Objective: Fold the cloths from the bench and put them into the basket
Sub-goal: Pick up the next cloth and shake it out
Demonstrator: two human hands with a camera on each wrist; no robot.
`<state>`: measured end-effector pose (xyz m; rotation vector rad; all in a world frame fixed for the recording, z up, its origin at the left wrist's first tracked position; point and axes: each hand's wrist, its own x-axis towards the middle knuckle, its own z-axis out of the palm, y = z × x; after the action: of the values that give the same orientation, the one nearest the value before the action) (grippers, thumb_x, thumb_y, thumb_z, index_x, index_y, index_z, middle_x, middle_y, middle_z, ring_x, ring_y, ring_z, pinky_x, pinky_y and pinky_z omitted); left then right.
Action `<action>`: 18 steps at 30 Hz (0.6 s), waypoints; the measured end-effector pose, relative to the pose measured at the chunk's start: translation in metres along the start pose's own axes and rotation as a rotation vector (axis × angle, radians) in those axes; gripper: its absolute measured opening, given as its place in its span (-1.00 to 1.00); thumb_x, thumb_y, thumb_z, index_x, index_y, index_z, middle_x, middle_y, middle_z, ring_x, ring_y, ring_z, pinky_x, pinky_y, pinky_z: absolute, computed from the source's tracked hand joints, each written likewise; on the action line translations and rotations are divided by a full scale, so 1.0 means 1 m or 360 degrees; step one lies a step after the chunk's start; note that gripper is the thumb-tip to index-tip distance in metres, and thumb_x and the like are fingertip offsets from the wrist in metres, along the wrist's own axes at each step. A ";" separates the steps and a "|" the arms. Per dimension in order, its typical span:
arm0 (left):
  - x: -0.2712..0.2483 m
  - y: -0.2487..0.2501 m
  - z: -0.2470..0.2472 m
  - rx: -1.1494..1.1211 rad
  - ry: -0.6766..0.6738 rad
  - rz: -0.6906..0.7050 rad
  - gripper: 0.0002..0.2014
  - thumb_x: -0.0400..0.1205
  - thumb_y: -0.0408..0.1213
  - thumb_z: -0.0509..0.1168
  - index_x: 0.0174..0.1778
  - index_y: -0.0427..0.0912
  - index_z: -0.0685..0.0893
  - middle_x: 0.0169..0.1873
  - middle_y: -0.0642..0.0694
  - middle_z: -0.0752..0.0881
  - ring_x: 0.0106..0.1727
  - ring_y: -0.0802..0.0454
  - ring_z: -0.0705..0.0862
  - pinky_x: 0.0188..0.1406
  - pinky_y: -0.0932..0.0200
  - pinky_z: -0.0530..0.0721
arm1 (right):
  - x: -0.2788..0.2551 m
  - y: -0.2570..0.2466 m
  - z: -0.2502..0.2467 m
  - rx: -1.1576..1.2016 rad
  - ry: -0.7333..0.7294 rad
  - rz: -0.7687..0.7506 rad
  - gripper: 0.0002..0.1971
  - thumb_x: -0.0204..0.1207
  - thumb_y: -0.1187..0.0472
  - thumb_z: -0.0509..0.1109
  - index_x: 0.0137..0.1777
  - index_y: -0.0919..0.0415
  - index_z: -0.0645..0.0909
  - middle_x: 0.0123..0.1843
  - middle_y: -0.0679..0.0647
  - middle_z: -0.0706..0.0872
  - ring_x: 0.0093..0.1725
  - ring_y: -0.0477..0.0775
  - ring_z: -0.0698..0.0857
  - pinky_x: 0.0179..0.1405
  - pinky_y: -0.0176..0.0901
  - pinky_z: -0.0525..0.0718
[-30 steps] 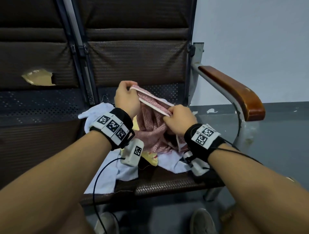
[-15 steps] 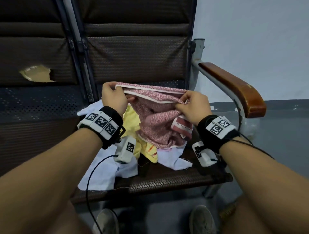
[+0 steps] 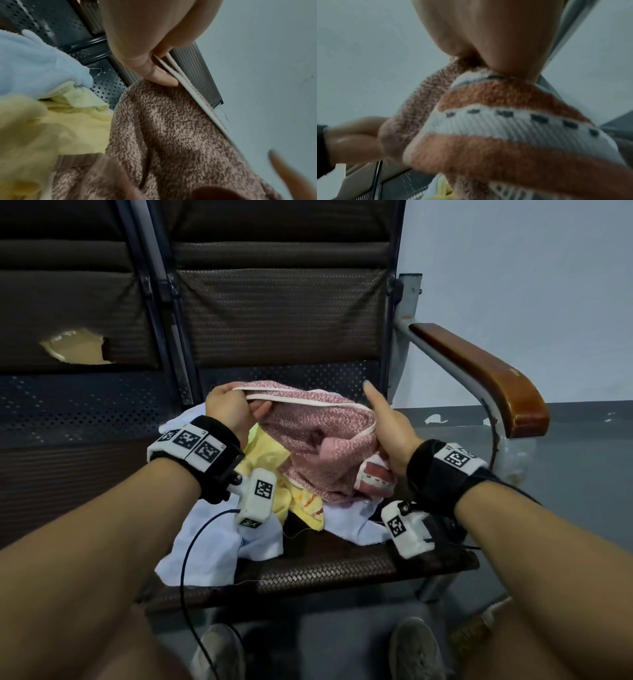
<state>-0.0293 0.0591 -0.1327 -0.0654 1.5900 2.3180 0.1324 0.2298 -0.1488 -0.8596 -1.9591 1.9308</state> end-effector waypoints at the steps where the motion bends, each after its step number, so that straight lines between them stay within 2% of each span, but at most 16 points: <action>1: 0.000 0.000 0.000 0.0013 0.0001 0.0004 -0.72 0.76 -0.56 -0.04 0.29 -0.35 0.49 0.17 -0.41 0.65 -0.14 -0.13 0.75 -0.27 0.20 0.81 | 0.000 0.001 -0.001 -0.0182 -0.0081 -0.0077 -0.48 0.37 -0.40 0.48 -0.04 0.07 0.83 -0.04 0.03 0.89 -0.02 0.04 0.86 0.07 -0.06 0.74; 3: 0.002 -0.001 0.000 0.0039 0.0032 0.0041 -0.71 0.75 -0.55 -0.03 0.31 -0.35 0.49 0.12 -0.39 0.67 -0.19 -0.08 0.75 -0.31 0.23 0.79 | 0.000 0.003 -0.004 -0.0603 -0.0173 -0.0275 -0.63 0.42 -0.14 0.60 0.03 0.14 0.81 -0.09 0.04 0.89 -0.06 0.07 0.87 0.02 -0.02 0.77; 5: 0.003 -0.002 0.000 0.0074 0.0080 0.0111 -0.76 0.75 -0.54 -0.02 0.24 -0.32 0.48 0.07 -0.37 0.67 -0.27 -0.03 0.74 -0.33 0.25 0.78 | 0.002 0.004 -0.005 -0.0937 -0.0090 -0.0433 -0.83 0.55 0.08 0.51 0.01 0.17 0.75 -0.06 0.09 0.86 -0.02 0.16 0.83 0.07 0.04 0.74; 8: 0.005 -0.003 0.002 0.0155 0.0130 0.0252 -0.80 0.76 -0.49 0.00 0.17 -0.27 0.50 0.09 -0.34 0.67 -0.31 0.02 0.73 -0.28 0.25 0.77 | 0.001 -0.001 -0.008 -0.1467 0.0021 -0.0565 -0.88 0.69 0.11 0.24 0.02 0.15 0.51 0.06 0.18 0.64 0.05 0.20 0.63 0.07 0.04 0.57; 9: 0.006 -0.003 0.003 0.0184 0.0137 0.0298 -0.80 0.77 -0.48 0.01 0.14 -0.23 0.52 0.13 -0.33 0.66 -0.26 0.01 0.74 -0.25 0.24 0.78 | 0.002 -0.003 -0.009 -0.1580 0.0048 -0.0563 -0.85 0.71 0.11 0.17 0.03 0.18 0.46 0.09 0.21 0.57 0.10 0.22 0.56 0.14 0.08 0.53; 11: 0.006 -0.004 0.005 0.0235 0.0142 0.0369 -0.77 0.76 -0.49 0.05 0.02 -0.14 0.56 0.20 -0.29 0.66 -0.07 -0.06 0.77 -0.25 0.26 0.78 | 0.000 -0.007 -0.009 -0.1521 0.0053 -0.0520 -0.82 0.73 0.15 0.07 -0.01 0.20 0.43 0.07 0.20 0.51 0.16 0.23 0.48 0.27 0.13 0.45; 12: 0.007 -0.004 0.005 0.0255 0.0141 0.0396 -0.74 0.74 -0.52 0.07 -0.02 -0.11 0.58 0.19 -0.27 0.66 0.02 -0.09 0.76 -0.26 0.27 0.77 | -0.001 -0.008 -0.009 -0.1415 0.0017 -0.0513 -0.81 0.73 0.18 0.05 -0.07 0.20 0.43 -0.01 0.13 0.50 0.14 0.19 0.47 0.24 0.10 0.43; 14: 0.009 -0.006 0.004 0.0297 0.0132 0.0411 -0.70 0.70 -0.57 0.08 -0.04 -0.11 0.62 0.09 -0.21 0.68 0.06 -0.11 0.75 -0.28 0.27 0.77 | -0.004 -0.012 -0.011 -0.1248 -0.0054 -0.0513 -0.77 0.69 0.27 0.08 -0.22 0.17 0.40 -0.22 0.02 0.48 -0.07 0.11 0.50 0.01 0.00 0.44; 16: 0.013 -0.007 -0.001 0.0371 0.0131 0.0405 -0.66 0.65 -0.60 0.05 0.00 -0.16 0.67 -0.02 -0.21 0.71 -0.05 -0.14 0.75 -0.25 0.19 0.78 | -0.008 -0.013 -0.018 -0.1308 -0.0121 -0.0472 -0.76 0.60 0.31 0.19 -0.28 0.11 0.52 -0.37 0.04 0.59 -0.32 0.05 0.60 -0.25 -0.09 0.50; 18: 0.017 -0.008 -0.006 0.0500 0.0138 0.0398 -0.59 0.62 -0.58 -0.01 0.09 -0.19 0.70 -0.12 -0.27 0.71 -0.18 -0.18 0.67 -0.23 0.08 0.71 | -0.010 -0.009 -0.028 -0.1541 -0.0188 -0.0392 -0.80 0.54 0.29 0.30 -0.24 0.05 0.68 -0.36 0.09 0.74 -0.35 0.06 0.70 -0.34 -0.16 0.59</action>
<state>-0.0443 0.0608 -0.1457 0.1148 2.0932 2.2331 0.1542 0.2473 -0.1351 -0.6283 -2.9256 0.8421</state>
